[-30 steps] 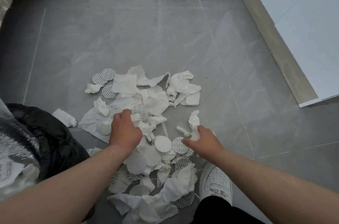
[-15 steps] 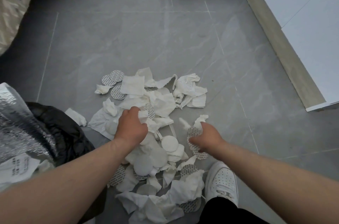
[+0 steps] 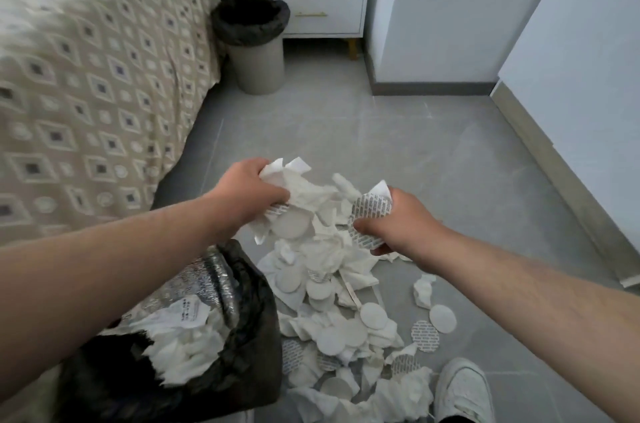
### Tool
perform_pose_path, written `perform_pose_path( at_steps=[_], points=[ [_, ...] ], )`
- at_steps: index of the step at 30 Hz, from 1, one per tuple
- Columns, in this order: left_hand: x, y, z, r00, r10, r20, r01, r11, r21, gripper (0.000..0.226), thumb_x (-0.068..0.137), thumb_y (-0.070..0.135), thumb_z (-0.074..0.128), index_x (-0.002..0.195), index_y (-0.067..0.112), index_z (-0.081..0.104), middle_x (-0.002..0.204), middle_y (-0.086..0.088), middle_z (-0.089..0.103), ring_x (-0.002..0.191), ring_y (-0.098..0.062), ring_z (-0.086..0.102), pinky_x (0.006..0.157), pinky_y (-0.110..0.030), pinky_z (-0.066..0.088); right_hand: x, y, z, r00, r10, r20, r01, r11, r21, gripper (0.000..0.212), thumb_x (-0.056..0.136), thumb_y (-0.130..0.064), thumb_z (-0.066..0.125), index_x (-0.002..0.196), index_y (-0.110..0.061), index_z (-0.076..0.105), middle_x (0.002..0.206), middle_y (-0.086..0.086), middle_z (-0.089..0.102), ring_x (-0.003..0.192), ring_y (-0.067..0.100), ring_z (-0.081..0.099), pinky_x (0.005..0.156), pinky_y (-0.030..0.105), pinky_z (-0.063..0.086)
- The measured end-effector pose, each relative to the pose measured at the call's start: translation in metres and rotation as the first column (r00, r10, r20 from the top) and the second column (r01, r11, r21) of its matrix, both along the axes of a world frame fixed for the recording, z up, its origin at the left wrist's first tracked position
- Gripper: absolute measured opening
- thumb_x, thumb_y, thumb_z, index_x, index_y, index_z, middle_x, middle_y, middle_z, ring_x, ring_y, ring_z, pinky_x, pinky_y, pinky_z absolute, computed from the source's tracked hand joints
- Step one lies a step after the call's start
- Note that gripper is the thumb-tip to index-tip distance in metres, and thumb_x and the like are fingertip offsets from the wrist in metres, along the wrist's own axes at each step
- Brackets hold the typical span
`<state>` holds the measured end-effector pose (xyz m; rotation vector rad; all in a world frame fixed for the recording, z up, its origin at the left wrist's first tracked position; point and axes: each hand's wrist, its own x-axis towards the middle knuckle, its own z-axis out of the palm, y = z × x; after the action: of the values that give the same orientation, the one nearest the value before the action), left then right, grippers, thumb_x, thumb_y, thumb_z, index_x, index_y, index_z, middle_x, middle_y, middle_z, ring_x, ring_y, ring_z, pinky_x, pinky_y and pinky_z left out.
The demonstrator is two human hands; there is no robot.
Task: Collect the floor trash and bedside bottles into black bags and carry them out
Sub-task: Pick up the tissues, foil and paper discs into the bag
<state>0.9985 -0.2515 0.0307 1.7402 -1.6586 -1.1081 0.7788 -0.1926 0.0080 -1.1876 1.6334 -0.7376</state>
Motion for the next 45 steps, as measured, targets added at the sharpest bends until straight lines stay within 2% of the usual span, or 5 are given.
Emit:
perform_pose_path(
  at_steps=[9,15,20,32,45],
  points=[
    [0.163,0.086,-0.044,0.929,0.365,-0.056,-0.361,0.93,0.068,0.027,0.074,0.006,0.072,0.096,0.019,0.064,0.081,-0.002,0.07,0.071,-0.02,0.067,0.058,-0.029,0.051,0.112,0.012,0.009,0.975,0.196,0.101,-0.204,0.976,0.076,0.025,0.08,-0.013,0.074,0.096,-0.022,0.058,0.093,0.006,0.068,0.081,0.021,0.07,0.059,0.033,0.06],
    [0.183,0.107,-0.123,0.947,0.175,0.268,-0.208,0.973,0.098,0.026,0.075,0.015,0.07,0.096,0.028,0.058,0.099,0.002,0.061,0.089,-0.016,0.058,0.067,-0.02,0.038,0.151,0.012,-0.024,0.96,0.277,0.046,-0.281,0.938,0.203,0.046,0.083,-0.012,0.066,0.126,-0.014,0.049,0.107,0.01,0.065,0.087,0.025,0.068,0.054,0.03,0.058],
    [0.18,0.112,-0.149,0.895,-0.047,0.444,0.007,0.996,0.09,0.063,0.079,0.041,0.064,0.134,0.025,0.039,0.129,0.004,0.043,0.124,-0.018,0.041,0.099,-0.028,0.035,0.177,0.009,-0.037,0.928,0.371,0.024,-0.365,0.9,0.239,0.026,0.079,0.001,0.053,0.095,-0.02,0.057,0.085,0.015,0.064,0.069,0.02,0.062,0.061,0.037,0.056],
    [0.231,0.163,-0.142,0.898,0.169,0.406,-0.07,0.966,-0.247,0.066,0.085,0.062,0.035,0.133,0.017,0.048,0.135,0.0,0.047,0.127,-0.011,0.033,0.103,-0.036,0.03,0.24,0.001,-0.074,0.722,0.668,-0.181,-0.593,0.732,0.335,0.045,0.079,-0.018,0.059,0.122,-0.025,0.051,0.112,-0.003,0.063,0.1,0.015,0.062,0.084,0.029,0.051],
    [0.193,0.119,-0.085,0.942,-0.018,0.336,0.141,0.929,-0.343,0.075,0.089,0.066,0.023,0.127,0.007,0.05,0.135,-0.009,0.046,0.128,-0.021,0.037,0.104,-0.039,0.027,0.105,0.009,-0.005,0.813,0.557,-0.167,-0.512,0.822,0.251,0.041,0.091,-0.014,0.056,0.129,-0.028,0.052,0.116,-0.007,0.059,0.1,0.011,0.063,0.087,0.026,0.052]
  ],
)
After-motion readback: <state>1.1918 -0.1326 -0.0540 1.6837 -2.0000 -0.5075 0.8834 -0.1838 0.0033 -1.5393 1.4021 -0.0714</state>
